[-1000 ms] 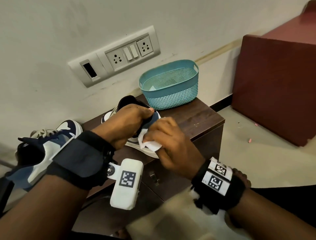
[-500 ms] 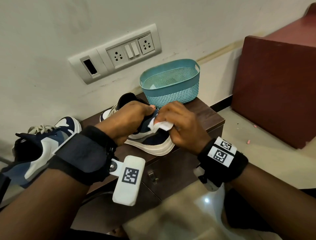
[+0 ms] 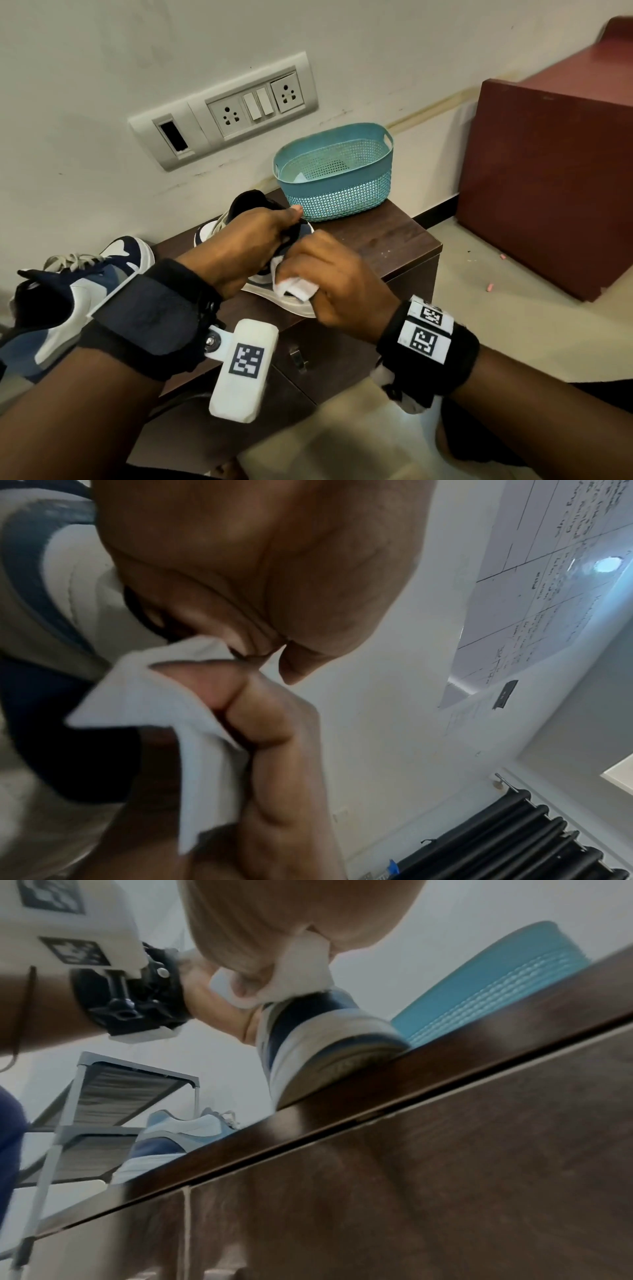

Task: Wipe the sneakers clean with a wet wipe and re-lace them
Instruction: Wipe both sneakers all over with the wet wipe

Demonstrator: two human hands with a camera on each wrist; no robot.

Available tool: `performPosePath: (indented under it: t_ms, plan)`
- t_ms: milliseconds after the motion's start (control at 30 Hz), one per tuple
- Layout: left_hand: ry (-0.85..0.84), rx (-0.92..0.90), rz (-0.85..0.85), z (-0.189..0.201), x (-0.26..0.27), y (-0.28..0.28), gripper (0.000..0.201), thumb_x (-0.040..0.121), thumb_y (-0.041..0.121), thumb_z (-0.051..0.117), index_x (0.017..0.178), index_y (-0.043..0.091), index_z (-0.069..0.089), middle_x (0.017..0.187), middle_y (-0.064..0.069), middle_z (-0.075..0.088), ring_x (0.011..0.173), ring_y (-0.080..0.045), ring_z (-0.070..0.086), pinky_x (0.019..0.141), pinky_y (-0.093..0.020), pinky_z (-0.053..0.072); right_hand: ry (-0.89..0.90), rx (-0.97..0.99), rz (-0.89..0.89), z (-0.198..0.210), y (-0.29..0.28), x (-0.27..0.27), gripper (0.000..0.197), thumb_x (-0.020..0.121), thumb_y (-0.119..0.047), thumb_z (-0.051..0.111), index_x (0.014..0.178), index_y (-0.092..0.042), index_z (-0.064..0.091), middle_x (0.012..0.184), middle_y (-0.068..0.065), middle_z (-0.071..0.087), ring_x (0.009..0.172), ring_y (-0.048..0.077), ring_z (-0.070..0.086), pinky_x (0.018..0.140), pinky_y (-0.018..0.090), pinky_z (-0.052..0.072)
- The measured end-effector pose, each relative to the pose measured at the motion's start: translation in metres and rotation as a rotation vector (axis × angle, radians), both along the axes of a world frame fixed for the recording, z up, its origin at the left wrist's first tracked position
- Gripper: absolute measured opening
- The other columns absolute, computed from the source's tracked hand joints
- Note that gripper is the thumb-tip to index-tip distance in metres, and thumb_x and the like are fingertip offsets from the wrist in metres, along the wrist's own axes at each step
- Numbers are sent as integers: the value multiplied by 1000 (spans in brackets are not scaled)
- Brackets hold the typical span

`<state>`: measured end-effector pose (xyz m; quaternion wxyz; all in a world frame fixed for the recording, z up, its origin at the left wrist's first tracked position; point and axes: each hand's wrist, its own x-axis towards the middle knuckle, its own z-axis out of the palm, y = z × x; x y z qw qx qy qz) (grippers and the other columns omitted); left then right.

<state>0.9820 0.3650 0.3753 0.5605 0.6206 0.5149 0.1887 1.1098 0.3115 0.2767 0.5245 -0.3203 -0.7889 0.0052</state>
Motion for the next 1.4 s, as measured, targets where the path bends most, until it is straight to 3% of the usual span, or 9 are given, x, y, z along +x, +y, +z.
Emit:
performPosePath:
  t_ms: [200,400,467,533,633,767,967,1100,1400]
  plan:
    - [-30,31,16,-4,1,3,41,107,37,44,119,3,65,87,-1,69,80,-7,64,74,-20,51,284,-165,-200,5,31,31,21,77,16,67,91,0,69,91,10,63,84,23,58,73,45,49]
    - [-46,-38,-3,0,4,0,39,108,36,40,107,4,62,78,-6,67,65,-13,65,60,-21,55,-7,-21,-29,-1,15,22,36,70,24,59,95,2,71,96,16,64,89,30,59,84,29,47]
    - [-29,-24,41,-1,4,1,37,107,39,43,104,11,66,86,-4,72,83,-16,66,78,-25,52,144,-154,-200,-5,31,42,27,77,16,64,95,-3,72,94,9,66,87,22,60,78,37,51]
    - [29,8,72,0,6,-3,32,104,43,47,95,19,66,81,8,68,81,-6,61,72,-23,43,429,-303,-437,-10,41,62,12,86,-2,72,94,-11,72,91,-1,69,84,12,62,75,40,53]
    - [71,24,61,0,4,-2,35,102,45,50,114,17,68,109,8,68,100,-1,58,81,-23,40,729,-367,-484,-11,33,62,4,95,-17,68,98,-18,71,92,-6,71,84,8,65,73,29,53]
    - [43,42,57,4,4,-3,48,92,46,62,122,9,70,116,-10,72,100,-19,59,91,-37,39,645,-430,-196,-24,0,5,13,102,-19,60,105,-13,71,102,3,75,93,19,71,80,47,57]
    - [65,76,14,4,2,-7,37,95,17,62,112,-16,65,113,-28,70,94,-30,65,90,-36,49,520,-141,-213,-51,-26,-30,35,98,8,48,129,3,64,145,16,56,140,25,51,115,42,43]
    - [98,74,-3,9,0,-10,62,79,30,69,108,-23,54,95,-21,61,85,-30,52,78,-41,39,251,-60,-127,-71,-32,-16,41,92,13,42,126,10,64,145,23,53,144,36,43,113,57,42]
    - [150,162,15,6,0,-11,33,98,17,61,104,-14,68,109,-31,70,91,-28,64,85,-35,44,-34,-74,-60,-79,-51,24,35,88,15,58,120,4,69,146,14,55,146,27,43,118,44,39]
